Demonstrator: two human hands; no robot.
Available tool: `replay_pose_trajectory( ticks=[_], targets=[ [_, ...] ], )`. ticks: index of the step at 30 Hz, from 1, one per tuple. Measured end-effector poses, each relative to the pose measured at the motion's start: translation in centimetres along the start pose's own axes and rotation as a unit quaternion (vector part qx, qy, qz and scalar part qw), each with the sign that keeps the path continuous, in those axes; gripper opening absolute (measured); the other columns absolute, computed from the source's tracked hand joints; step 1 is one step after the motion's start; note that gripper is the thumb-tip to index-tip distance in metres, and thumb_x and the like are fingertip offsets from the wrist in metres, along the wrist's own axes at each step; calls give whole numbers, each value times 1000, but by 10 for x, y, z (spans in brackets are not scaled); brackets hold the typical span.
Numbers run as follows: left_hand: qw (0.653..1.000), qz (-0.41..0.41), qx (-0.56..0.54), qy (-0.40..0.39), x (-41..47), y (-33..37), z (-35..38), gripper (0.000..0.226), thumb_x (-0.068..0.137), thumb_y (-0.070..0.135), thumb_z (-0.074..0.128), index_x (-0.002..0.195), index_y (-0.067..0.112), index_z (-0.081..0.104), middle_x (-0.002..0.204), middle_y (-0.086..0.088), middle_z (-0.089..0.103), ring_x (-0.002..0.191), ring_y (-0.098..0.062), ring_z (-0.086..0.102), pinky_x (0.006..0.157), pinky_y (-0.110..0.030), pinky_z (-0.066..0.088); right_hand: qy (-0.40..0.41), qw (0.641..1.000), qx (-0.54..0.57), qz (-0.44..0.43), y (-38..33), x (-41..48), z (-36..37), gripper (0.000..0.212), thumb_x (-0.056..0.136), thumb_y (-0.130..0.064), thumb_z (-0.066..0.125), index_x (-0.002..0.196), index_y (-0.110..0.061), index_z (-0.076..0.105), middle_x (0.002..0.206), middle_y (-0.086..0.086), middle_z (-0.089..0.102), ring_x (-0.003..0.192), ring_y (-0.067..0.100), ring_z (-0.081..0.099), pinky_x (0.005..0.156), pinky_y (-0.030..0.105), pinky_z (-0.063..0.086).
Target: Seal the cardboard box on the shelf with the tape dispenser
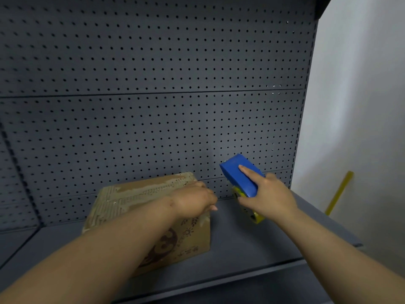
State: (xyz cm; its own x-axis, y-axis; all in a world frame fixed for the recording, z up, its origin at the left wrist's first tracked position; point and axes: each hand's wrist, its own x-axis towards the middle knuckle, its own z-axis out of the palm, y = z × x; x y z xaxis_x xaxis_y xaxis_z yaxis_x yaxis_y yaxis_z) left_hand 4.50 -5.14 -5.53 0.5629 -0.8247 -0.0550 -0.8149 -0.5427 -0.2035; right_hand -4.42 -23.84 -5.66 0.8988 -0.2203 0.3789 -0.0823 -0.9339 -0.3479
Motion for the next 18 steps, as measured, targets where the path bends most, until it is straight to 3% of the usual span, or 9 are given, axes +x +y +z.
replay_pose_trajectory(
  ticks=[4, 8, 11, 15, 18],
  targets=[
    [1000, 8, 7, -16, -6, 0, -3, 33, 96, 34, 38, 106, 11, 59, 116, -5, 60, 120, -22, 46, 117, -43, 17, -20, 997, -72, -15, 1, 6, 9, 74, 78, -50, 56, 140, -51, 17, 94, 2, 34, 73, 19, 45, 60, 28, 40],
    [999, 27, -5, -21, -14, 3, -10, 34, 96, 30, 42, 122, 14, 56, 134, -4, 54, 141, -18, 28, 119, -47, 7, -41, 989, -138, -40, 4, 12, 25, 75, 80, -48, 56, 143, -46, 15, 98, 6, 36, 77, 21, 43, 62, 29, 42],
    [999, 28, 12, -32, -16, 5, -10, 51, 97, 30, 39, 146, 24, 26, 150, -2, 38, 146, -17, 12, 120, -43, 2, -51, 981, -177, -56, 6, 16, 40, 76, 81, -47, 56, 144, -44, 13, 109, 10, 42, 92, 24, 50, 70, 32, 45],
    [997, 25, 68, 11, -20, 1, -7, 79, 87, 52, 47, 148, 30, 2, 159, 10, 8, 146, -10, -4, 119, -41, -8, -58, 964, -235, -108, 10, 18, 63, 78, 83, -46, 57, 145, -41, 9, 120, 14, 43, 106, 28, 49, 85, 37, 44],
    [996, -14, 36, 74, -30, 2, -10, 93, 76, 69, 48, 148, 34, -1, 159, 12, 2, 146, -9, -5, 118, -40, -11, -94, 948, -276, -126, 16, 16, 77, 81, 83, -55, 52, 145, -41, 2, 129, 16, 40, 113, 30, 44, 92, 39, 40]
  ],
)
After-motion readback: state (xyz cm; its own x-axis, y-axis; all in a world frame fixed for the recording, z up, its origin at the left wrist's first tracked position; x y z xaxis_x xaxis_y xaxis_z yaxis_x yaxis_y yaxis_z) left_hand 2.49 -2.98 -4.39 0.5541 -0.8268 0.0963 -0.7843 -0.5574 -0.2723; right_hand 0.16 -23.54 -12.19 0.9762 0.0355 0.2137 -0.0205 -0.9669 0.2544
